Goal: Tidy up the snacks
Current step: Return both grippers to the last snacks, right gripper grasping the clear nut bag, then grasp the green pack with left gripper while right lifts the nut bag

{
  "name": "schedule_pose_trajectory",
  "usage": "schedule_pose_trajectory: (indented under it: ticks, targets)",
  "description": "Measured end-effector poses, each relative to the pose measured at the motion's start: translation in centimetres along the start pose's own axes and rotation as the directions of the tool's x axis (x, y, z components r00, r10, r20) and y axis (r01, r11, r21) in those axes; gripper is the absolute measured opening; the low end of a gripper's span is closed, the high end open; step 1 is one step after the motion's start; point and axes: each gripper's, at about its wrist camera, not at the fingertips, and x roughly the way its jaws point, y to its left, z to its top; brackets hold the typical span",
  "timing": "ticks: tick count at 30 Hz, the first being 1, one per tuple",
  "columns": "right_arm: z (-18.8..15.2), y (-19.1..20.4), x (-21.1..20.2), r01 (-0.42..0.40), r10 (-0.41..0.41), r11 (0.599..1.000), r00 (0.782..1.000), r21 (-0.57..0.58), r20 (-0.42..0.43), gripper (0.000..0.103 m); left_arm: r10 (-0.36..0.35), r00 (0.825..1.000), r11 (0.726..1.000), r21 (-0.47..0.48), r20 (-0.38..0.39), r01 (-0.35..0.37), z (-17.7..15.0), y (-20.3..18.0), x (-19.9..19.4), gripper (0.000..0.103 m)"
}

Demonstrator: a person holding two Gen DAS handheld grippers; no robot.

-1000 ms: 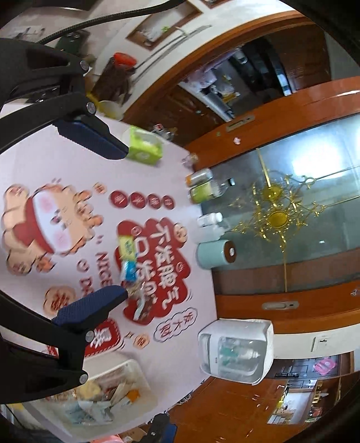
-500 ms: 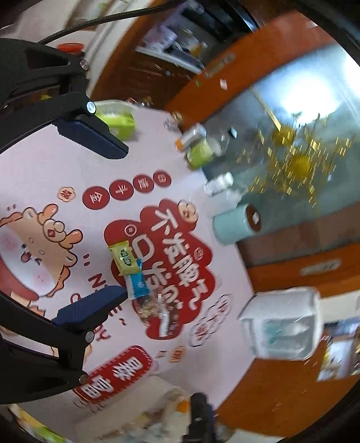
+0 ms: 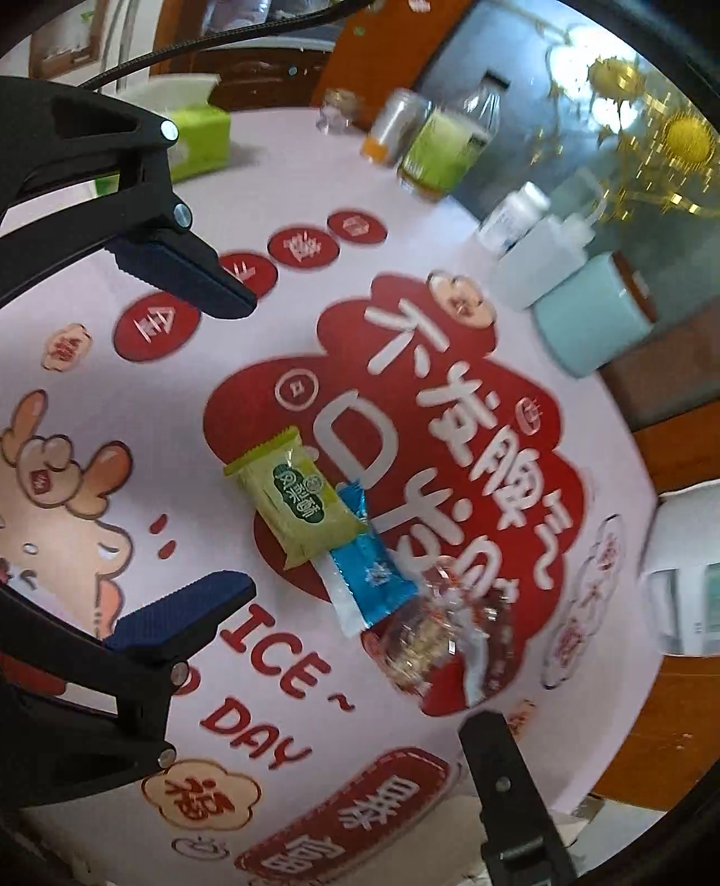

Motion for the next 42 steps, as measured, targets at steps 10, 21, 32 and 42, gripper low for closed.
schedule_pose_trajectory:
  ticks: [10, 21, 32, 42]
  targets:
    - [1.2, -1.2, 7.1, -0.009, 0.017, 0.997, 0.996, 0.081, -0.090, 0.055, -0.036, 0.999, 0.999, -0.018, -0.025, 0.035, 1.0, 0.3, 5.2, 0.083]
    - [1.1, -0.4, 7.5, 0.015, -0.014, 0.999, 0.999, 0.032, -0.046, 0.049, -0.172, 0.984, 0.976, -0.147, -0.048, 0.163, 1.7, 1.8, 7.3, 0.049]
    - [-3.5, -2.6, 5.4, -0.049, 0.053, 0.996, 0.997, 0.071, -0.048, 0.045, -0.128, 0.991, 0.954, -0.278, -0.034, 0.114, -1.7, 0.3, 3.2, 0.046]
    - [-10.4, -3.3, -0.5, -0.103, 0.103, 0.994, 0.995, 0.022, -0.013, 0.045, -0.090, 0.992, 0.910, -0.398, 0.088, 0.118, -5.9, -3.8, -7.3, 0.046]
